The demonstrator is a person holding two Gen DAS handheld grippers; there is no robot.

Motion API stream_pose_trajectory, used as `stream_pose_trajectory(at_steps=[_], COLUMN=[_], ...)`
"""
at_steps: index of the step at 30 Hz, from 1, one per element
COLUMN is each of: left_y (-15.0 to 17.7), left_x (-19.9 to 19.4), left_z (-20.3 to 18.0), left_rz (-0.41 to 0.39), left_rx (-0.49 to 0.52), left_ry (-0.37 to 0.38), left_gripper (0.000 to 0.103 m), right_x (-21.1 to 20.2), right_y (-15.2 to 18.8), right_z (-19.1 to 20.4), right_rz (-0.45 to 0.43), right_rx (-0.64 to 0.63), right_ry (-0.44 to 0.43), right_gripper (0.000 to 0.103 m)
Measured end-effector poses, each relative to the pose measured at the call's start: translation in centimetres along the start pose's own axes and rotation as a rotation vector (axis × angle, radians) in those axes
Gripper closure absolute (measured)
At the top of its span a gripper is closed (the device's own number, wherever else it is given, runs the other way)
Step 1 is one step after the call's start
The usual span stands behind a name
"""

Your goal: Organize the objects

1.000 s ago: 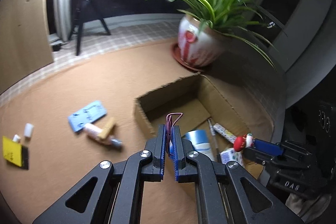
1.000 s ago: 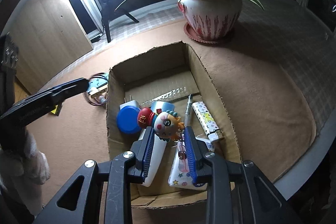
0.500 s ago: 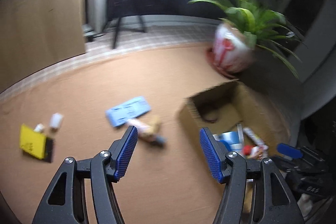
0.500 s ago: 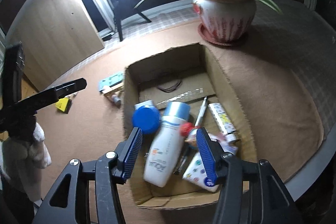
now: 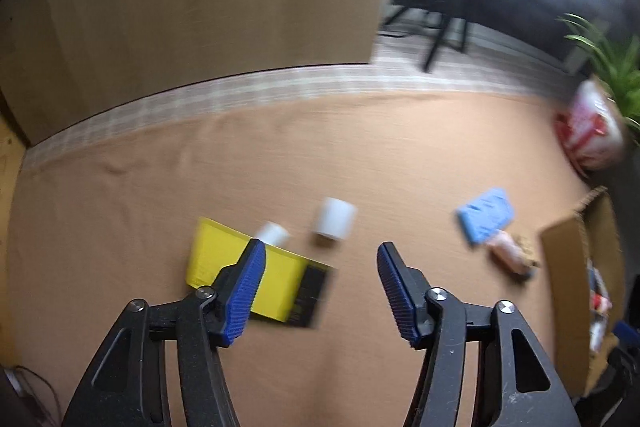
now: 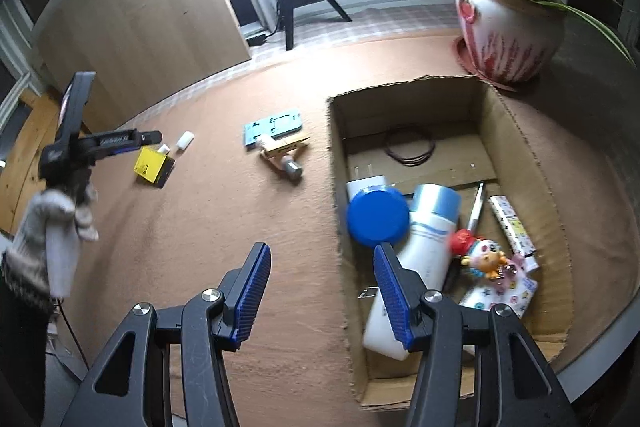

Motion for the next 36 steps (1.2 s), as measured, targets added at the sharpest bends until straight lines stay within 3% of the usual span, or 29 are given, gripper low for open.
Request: stream_pose_trajectory(at_steps=[9,13,17,25,36], left_y=[-2.9,-2.2,-0.9,3.1,8.7], left_x=[1.8,2.8,2.7,2.0,0.7], left_z=[6.9,7.7,6.9,4.3,1.9], left_rz=[0.049,0.101,0.118,0.135,0.126], left_rx=[-0.11,-0.118,-0.079,-0.021,-0.032], left_ry=[-0.035,0.004,0.013,0.038,0.115], left_gripper=[0.046,0.07,0.082,0.084,0.084], right_x=[-0.1,-0.1,0.1,0.4,1.4], right_y=[0.2,0.2,0.0,-0.6,-0.5], right_z=[-0.5,-0.9,-1.0,1.1,4.3], right_rz=[0.003,0.006,0.008,0.005,0.029], right_rx=[0.047,0.057,0.063,0.016,-0.062], right_ry=[0.015,0.023,0.023,-0.009,-0.061], right_gripper=[0.053,0.053,0.053,0.053,0.053])
Point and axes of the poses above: each gripper's, at about its wrist camera, not at the fingertips, and x roughly the way its jaws point, z to its left, y to its underside, the point moved 2 cm from there along x, roughly the way its jaws point, and after that the axes turned 14 degrees about y, right-handed, at the moved point
